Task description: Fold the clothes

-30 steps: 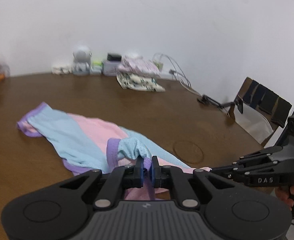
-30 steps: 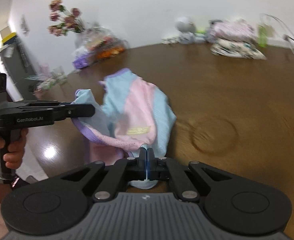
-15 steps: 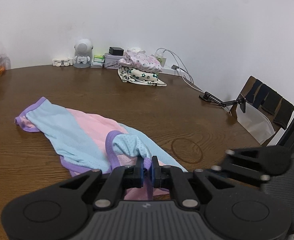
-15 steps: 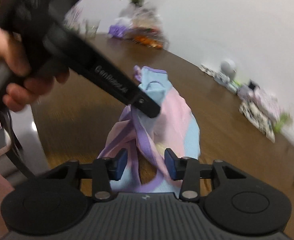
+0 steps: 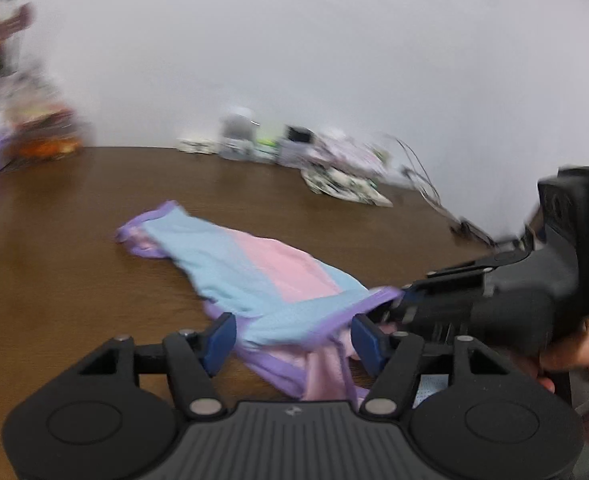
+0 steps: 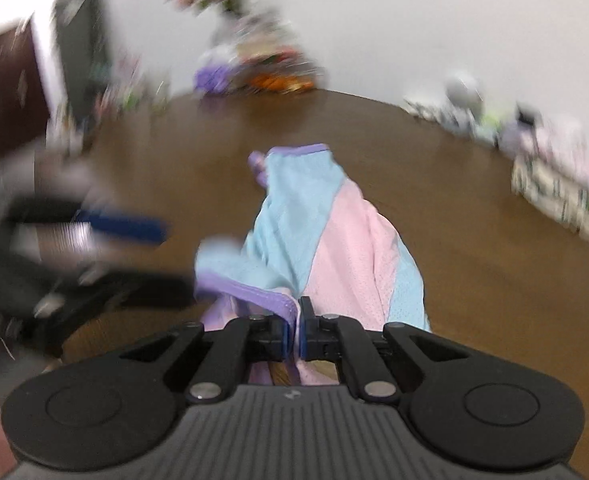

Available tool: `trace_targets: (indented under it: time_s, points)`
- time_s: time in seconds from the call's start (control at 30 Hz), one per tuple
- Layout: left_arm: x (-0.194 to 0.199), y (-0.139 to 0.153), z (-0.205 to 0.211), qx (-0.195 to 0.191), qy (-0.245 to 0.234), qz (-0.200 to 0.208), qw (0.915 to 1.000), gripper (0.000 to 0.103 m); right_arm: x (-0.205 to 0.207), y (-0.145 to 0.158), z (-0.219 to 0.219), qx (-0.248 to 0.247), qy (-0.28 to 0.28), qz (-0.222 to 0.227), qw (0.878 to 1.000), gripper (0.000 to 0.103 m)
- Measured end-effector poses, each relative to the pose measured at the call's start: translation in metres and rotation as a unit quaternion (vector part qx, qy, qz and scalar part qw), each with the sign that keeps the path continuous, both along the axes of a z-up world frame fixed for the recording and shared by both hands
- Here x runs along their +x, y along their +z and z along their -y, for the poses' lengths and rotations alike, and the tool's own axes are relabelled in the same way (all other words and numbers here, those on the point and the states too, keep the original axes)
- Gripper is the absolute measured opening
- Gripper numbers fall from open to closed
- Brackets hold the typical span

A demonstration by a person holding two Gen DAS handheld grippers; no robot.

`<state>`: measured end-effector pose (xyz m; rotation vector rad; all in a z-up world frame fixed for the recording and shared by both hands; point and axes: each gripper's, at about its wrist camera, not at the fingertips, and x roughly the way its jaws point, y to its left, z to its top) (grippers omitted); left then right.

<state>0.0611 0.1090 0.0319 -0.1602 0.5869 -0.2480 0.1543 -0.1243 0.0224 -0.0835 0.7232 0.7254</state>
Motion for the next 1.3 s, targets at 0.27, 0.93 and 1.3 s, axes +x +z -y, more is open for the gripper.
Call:
trace_targets:
  time_s: [0.27, 0.93, 1.3]
  points:
    - [-0.003, -0.023, 0.027, 0.023, -0.01, -0.027, 0.9993, 0.065, 0.028, 0.02, 0.015, 0.118, -0.04, -0.069, 0.99, 0.005]
    - [0.012, -0.044, 0.021, 0.014, -0.009, -0.035, 0.9993, 0.003, 0.002, 0.042, 0.059, 0.204, -0.098, -0.026, 0.974, 0.005]
    - [0.017, -0.006, -0.008, -0.02, -0.032, -0.017, 0.9992, 0.003, 0.002, -0.017, 0.069, 0.021, -0.129, -0.063, 0.989, 0.009]
